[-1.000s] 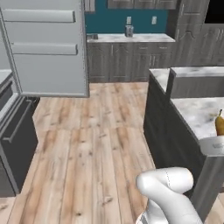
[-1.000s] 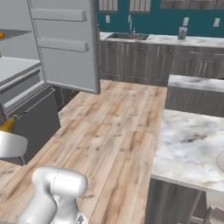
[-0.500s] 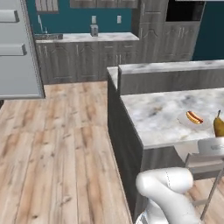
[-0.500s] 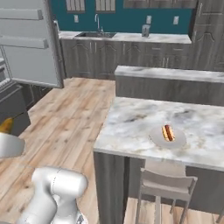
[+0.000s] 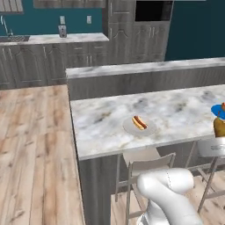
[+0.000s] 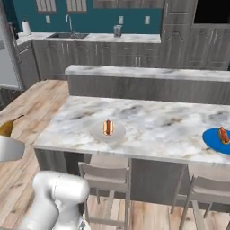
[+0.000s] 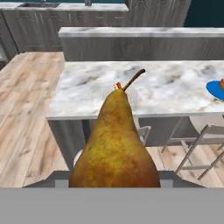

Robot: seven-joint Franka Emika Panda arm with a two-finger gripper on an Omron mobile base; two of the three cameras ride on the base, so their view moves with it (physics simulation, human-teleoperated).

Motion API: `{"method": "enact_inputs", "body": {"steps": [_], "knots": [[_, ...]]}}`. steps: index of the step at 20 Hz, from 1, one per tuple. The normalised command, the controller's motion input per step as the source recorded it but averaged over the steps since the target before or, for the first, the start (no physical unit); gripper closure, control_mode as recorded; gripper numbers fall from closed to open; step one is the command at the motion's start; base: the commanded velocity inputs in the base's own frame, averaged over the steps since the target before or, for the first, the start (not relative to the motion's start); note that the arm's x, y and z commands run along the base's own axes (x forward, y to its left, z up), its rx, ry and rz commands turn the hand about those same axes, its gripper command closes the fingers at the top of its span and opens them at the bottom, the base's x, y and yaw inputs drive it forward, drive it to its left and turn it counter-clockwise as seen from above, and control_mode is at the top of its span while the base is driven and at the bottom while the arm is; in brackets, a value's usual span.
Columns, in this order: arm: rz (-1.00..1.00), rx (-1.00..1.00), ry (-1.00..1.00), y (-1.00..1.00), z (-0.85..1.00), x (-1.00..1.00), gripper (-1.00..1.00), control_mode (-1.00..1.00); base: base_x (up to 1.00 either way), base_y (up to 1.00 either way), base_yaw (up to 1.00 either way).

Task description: Pick up the pear and orange from the fridge and place one fruit on each plate on the dining counter.

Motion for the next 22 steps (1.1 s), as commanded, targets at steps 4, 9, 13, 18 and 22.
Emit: {"method": "enact_inputs", "body": {"steps": [4,9,13,18,22], "knots": [[0.00,0.00,0.00,0.00,0.00,0.00,1.00,1.00,0.00,-1.00,-0.08],[0.00,0.00,0.00,0.00,0.00,0.00,1.00,1.00,0.03,-1.00,-0.05],[0.00,0.00,0.00,0.00,0.00,0.00,1.00,1.00,0.16,-1.00,-0.02],[0.00,0.00,0.00,0.00,0.00,0.00,1.00,1.00,0.55,-0.78,0.00],[0.00,0.00,0.00,0.00,0.00,0.00,1.00,1.00,0.88,-0.51,0.00]]}}
